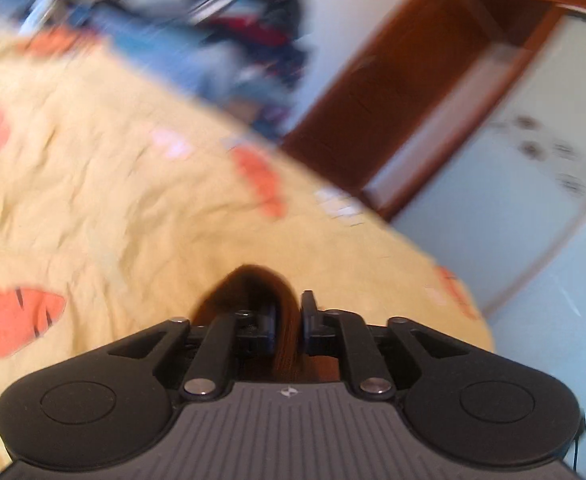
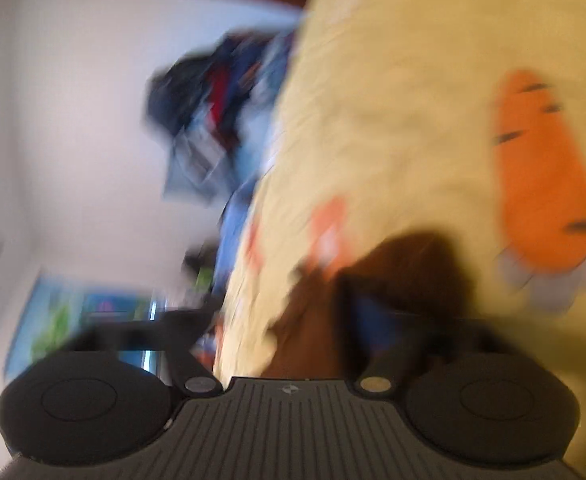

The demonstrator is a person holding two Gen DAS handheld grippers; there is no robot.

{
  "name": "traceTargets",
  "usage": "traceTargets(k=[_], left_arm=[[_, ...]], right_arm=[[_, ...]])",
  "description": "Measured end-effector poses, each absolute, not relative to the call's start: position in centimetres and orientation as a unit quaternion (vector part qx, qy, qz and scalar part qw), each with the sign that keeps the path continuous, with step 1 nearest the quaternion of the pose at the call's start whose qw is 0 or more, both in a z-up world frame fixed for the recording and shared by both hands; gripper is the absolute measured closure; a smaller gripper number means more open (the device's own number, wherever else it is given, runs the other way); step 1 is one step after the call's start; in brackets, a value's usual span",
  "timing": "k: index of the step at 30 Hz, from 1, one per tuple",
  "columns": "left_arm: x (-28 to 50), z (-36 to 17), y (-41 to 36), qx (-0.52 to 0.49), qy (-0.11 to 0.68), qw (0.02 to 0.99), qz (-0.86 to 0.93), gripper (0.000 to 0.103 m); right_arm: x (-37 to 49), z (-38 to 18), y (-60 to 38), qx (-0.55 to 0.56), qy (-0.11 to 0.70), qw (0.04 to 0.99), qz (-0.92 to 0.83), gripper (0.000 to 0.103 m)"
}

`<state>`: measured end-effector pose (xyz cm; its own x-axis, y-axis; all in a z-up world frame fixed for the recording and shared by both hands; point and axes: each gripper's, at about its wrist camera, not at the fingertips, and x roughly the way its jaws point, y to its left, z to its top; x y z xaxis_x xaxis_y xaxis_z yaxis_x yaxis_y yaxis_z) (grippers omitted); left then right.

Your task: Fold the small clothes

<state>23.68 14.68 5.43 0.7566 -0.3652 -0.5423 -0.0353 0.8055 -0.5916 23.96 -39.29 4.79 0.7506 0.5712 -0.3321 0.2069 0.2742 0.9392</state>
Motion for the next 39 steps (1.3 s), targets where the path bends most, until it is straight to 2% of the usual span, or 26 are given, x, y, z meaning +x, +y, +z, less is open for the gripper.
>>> traceTargets(k=[2, 3, 4, 5, 6, 7, 8, 11, 15, 18, 19, 20, 21, 22, 23, 26, 33, 37, 38, 39], left_arm=[[23.3, 4.9, 14.9, -0.320, 0.338, 0.883, -0.066, 0.082], [22.2, 4.9, 14.9, -0.316, 0.321, 0.890, -0.070, 0.075], [20.8, 5.1, 15.0, -0.302, 0.310, 0.899, -0.070, 0.052], [19.2, 5.3, 15.2, -0.286, 0.303, 0.907, -0.061, 0.035], [17.5, 5.4, 15.7, -0.275, 0.292, 0.915, -0.044, 0.010], [15.4, 5.5, 16.2, -0.266, 0.272, 0.925, -0.025, 0.006], [13.7, 5.3, 16.7, -0.261, 0.260, 0.930, -0.015, 0.006], [9.7, 4.2, 18.2, -0.285, 0.294, 0.912, -0.016, 0.006], [8.1, 0.3, 18.6, -0.349, 0.367, 0.861, -0.041, 0.007], [7.5, -0.5, 17.7, -0.365, 0.354, 0.858, -0.071, 0.009], [7.8, -0.7, 17.4, -0.378, 0.356, 0.851, -0.081, 0.023], [8.2, -1.0, 17.3, -0.390, 0.363, 0.843, -0.083, 0.037], [8.9, -1.4, 17.4, -0.396, 0.373, 0.836, -0.074, 0.066], [9.5, -1.8, 17.6, -0.405, 0.381, 0.829, -0.063, 0.081], [9.9, -2.2, 18.0, -0.425, 0.389, 0.814, -0.065, 0.084], [10.0, -2.0, 18.2, -0.428, 0.401, 0.807, -0.064, 0.091], [4.7, 3.0, 16.8, -0.354, 0.380, 0.846, -0.121, 0.094], [0.7, 1.2, 16.1, -0.310, 0.425, 0.843, -0.112, 0.091], [0.2, 0.3, 16.1, -0.299, 0.434, 0.843, -0.106, 0.090], [-0.3, -0.4, 16.4, -0.298, 0.438, 0.843, -0.096, 0.087]], right_arm=[[23.2, 4.4, -39.4, 0.604, 0.314, 0.721, 0.133, 0.014], [22.6, 4.7, -39.3, 0.594, 0.311, 0.729, 0.138, 0.012], [21.8, 5.3, -39.2, 0.573, 0.311, 0.745, 0.141, 0.011], [20.9, 5.8, -39.0, 0.546, 0.314, 0.764, 0.141, 0.010], [19.9, 6.6, -38.9, 0.514, 0.321, 0.784, 0.135, 0.009], [18.7, 7.3, -38.9, 0.481, 0.327, 0.804, 0.126, 0.009], [17.3, 7.7, -39.0, 0.450, 0.333, 0.820, 0.117, 0.008], [14.2, 8.1, -38.9, 0.372, 0.371, 0.846, 0.094, 0.006], [11.8, 8.1, -36.2, 0.298, 0.404, 0.856, 0.124, 0.008], [12.2, 7.7, -34.3, 0.305, 0.433, 0.830, 0.176, 0.015], [12.7, 7.4, -33.7, 0.309, 0.434, 0.825, 0.189, 0.016], [13.0, 7.3, -33.4, 0.313, 0.432, 0.824, 0.192, 0.024], [13.8, 7.0, -33.4, 0.320, 0.435, 0.820, 0.190, 0.042], [14.8, 6.9, -33.3, 0.332, 0.443, 0.812, 0.184, 0.053], [15.1, 6.3, -33.9, 0.348, 0.452, 0.802, 0.176, 0.076], [13.9, 5.6, -35.3, 0.368, 0.450, 0.791, 0.187, 0.083], [8.1, 8.3, -36.0, 0.341, 0.430, 0.805, 0.228, 0.086], [4.4, 8.0, -37.7, 0.339, 0.443, 0.801, 0.217, 0.086], [3.9, 7.5, -37.8, 0.338, 0.452, 0.797, 0.214, 0.084], [3.7, 6.9, -37.9, 0.345, 0.463, 0.789, 0.211, 0.075]])
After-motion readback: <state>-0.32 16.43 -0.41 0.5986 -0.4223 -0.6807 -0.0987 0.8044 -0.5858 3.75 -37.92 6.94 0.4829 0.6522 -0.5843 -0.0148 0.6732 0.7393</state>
